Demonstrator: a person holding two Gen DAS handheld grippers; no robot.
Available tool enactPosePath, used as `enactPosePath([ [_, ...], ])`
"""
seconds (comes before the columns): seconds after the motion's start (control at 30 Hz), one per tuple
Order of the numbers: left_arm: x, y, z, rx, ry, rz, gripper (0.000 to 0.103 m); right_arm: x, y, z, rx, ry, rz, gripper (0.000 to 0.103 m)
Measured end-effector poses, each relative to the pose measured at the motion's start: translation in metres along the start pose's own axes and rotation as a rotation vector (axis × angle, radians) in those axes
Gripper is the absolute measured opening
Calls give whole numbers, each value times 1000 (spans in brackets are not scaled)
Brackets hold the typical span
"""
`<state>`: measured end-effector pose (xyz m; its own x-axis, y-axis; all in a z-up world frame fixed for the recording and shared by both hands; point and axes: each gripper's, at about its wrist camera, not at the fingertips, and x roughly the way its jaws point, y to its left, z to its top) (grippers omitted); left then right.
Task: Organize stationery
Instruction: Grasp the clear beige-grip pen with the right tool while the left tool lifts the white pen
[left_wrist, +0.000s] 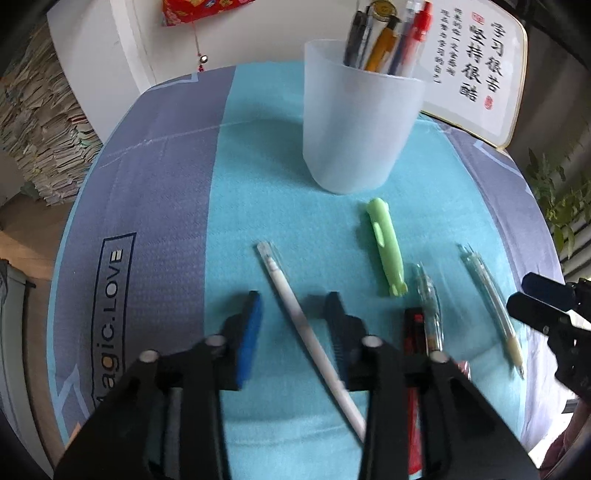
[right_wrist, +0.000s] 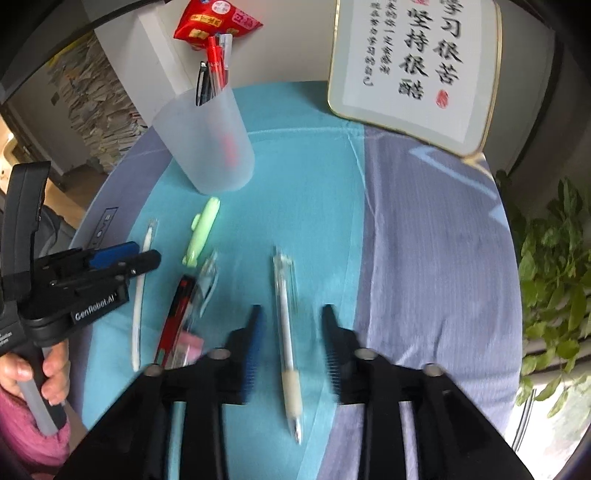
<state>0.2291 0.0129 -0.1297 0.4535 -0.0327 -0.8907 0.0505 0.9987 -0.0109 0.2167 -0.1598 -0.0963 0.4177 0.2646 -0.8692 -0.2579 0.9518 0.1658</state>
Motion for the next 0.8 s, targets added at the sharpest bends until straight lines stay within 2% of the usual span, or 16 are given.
enactPosePath([
  [0.17, 5, -1, 9, -17, -11, 18, 37, 9, 8, 13, -27, 8, -19, 40],
  [0.2, 5, -1, 10, -17, -12, 15, 28, 11, 9, 14, -29, 11, -20, 40],
  [0.23, 5, -3, 11, -11, -16, 9, 9, 13, 10, 15, -31, 15, -19, 40],
  [0.37, -1, -5, 8, 3, -21, -26, 8, 21, 16, 19, -48, 35, -32, 40],
  [0.57, -53, 1, 1, 26, -151, -87, 8, 34, 19, 23, -65, 68, -63, 40],
  [0.6, -59, 2, 1, 29, -165, -89, 8, 35, 20, 23, -66, 57, -71, 34],
  [0.63, -68, 3, 1, 29, -184, -89, 8, 36, 20, 24, -67, 57, -76, 16],
  [0.67, -75, 5, 1, 30, -199, -90, 8, 37, 20, 24, -67, 53, -92, 16],
  [0.8, -95, 13, 4, 30, -254, -90, 8, 25, 18, 22, -32, 27, -53, 16],
])
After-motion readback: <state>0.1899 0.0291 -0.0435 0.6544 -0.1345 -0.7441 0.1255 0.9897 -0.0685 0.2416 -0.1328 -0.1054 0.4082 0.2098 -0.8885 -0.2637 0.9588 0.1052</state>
